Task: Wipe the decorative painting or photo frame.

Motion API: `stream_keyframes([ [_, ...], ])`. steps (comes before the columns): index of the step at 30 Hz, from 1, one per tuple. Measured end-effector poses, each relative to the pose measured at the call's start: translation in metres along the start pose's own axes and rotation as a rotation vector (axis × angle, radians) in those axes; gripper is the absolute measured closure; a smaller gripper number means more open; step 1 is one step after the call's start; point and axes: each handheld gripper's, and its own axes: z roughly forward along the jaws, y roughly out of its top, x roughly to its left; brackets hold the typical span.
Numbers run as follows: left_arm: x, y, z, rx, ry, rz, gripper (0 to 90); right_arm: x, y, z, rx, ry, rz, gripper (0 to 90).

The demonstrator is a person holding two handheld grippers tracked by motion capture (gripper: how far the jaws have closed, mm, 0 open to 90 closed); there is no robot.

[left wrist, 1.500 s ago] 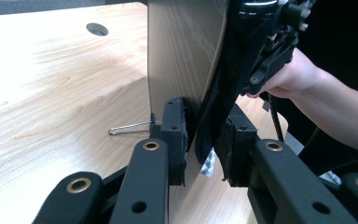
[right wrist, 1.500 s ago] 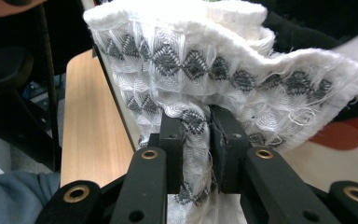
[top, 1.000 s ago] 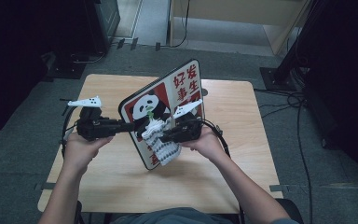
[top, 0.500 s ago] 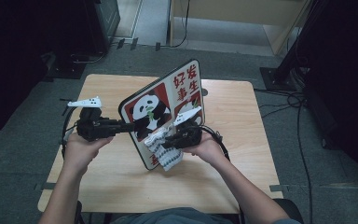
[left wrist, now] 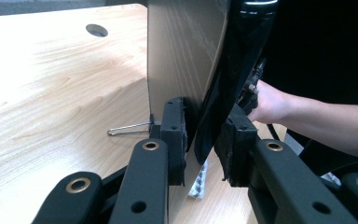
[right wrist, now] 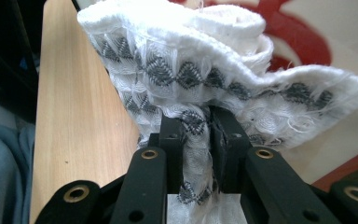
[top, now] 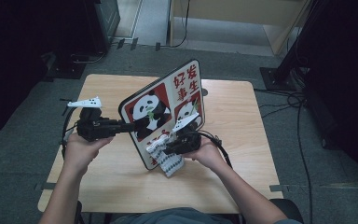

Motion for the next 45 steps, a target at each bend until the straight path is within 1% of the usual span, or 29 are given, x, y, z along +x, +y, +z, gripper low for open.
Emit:
stream_keyframes([
  [6, 0.0, 0.0, 0.0, -0.002, -0.004, -0.005, 74.1, -0.002, -0.006, 0.004, 0.0, 0.009, 0.004, 77.0],
  [10, 0.0, 0.0, 0.0, -0.002, -0.003, -0.006, 74.2, -0.003, -0.01, 0.01, 0.025, 0.012, 0.019, 77.0],
  [19, 0.001, 0.0, 0.0, -0.002, -0.005, -0.008, 73.9, -0.004, -0.012, 0.014, 0.062, 0.015, 0.014, 77.0],
  [21, 0.001, 0.0, 0.0, -0.001, -0.009, -0.008, 73.7, -0.005, -0.012, 0.014, 0.065, 0.023, 0.036, 77.2],
  [25, 0.001, 0.0, 0.0, -0.003, -0.007, -0.009, 73.6, -0.004, -0.01, 0.012, 0.07, 0.026, 0.038, 77.6],
  [30, 0.001, 0.0, 0.0, -0.002, -0.003, -0.008, 73.1, -0.003, -0.006, 0.007, 0.054, 0.034, 0.048, 78.1],
  [34, 0.002, -0.001, -0.002, -0.005, 0.002, -0.012, 70.4, -0.001, -0.001, -0.001, 0.037, 0.048, 0.061, 78.3],
  [39, 0.001, -0.004, -0.006, -0.008, 0.012, -0.013, 67.9, 0.005, 0.014, -0.015, -0.002, 0.046, 0.033, 78.3],
  [42, -0.001, -0.007, -0.011, -0.015, 0.021, -0.015, 67.4, 0.009, 0.023, -0.022, -0.017, 0.044, 0.012, 78.2],
  [45, -0.003, -0.01, -0.015, -0.021, 0.029, -0.023, 67.2, 0.012, 0.031, -0.028, -0.036, 0.062, 0.004, 78.2],
])
